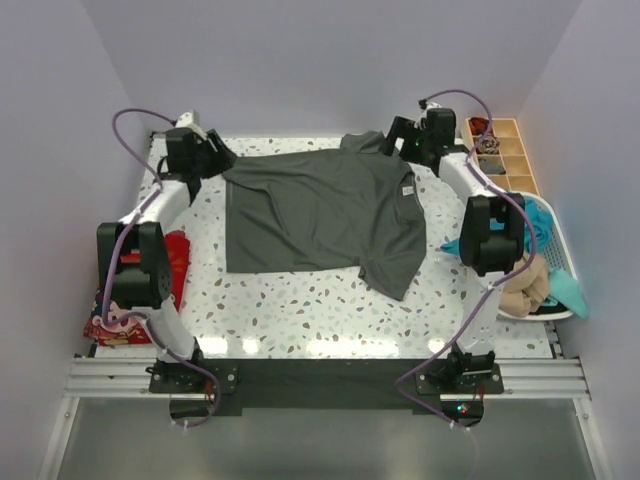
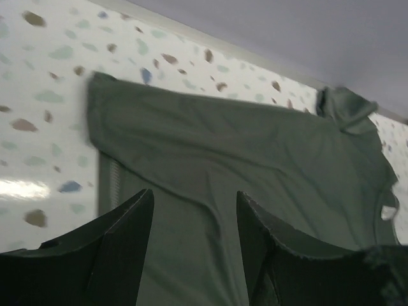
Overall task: Fold and stack the t-shirts
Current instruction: Flatten out the tshirt
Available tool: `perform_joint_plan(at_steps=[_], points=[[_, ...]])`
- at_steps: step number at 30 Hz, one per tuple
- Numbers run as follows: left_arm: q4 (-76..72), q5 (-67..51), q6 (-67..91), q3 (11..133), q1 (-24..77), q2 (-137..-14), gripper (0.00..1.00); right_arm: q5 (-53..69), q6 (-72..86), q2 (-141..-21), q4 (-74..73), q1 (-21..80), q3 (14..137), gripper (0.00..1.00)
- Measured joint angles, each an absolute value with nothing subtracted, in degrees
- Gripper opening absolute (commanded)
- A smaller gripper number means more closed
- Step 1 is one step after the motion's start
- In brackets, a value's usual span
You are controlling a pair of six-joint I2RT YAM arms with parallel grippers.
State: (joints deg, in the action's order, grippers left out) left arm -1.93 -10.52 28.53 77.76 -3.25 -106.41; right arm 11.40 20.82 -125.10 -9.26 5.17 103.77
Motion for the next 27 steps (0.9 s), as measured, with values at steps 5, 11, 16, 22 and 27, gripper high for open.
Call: perform_joint_plan(at_steps=[5,11,16,22,27], points=[[-5.89,-11.90,31.14,63.64,7.38,-98.91,0.60,16.49,20.08,-116.95,-12.12,7.62,91.92,0.96],[-7.66,-12.97,33.61,48.82,11.75,-97.76,0.60,20.47,19.16,-110.43,-14.59,10.59,79.11,0.95],[-9.74,-10.26,33.65,46.72,10.83,-97.76,0.60,21.28,18.65,-110.15,-14.83,10.87,75.70,0.95],[-10.09,-6.90,33.43,45.76,10.85,-97.76,0.59,21.52,18.41,-110.24,-16.08,10.87,73.56,0.93],[-10.83,-4.12,33.50,41.78,10.90,-94.54,0.59,20.27,18.37,-110.56,-16.78,10.98,71.92,0.93]])
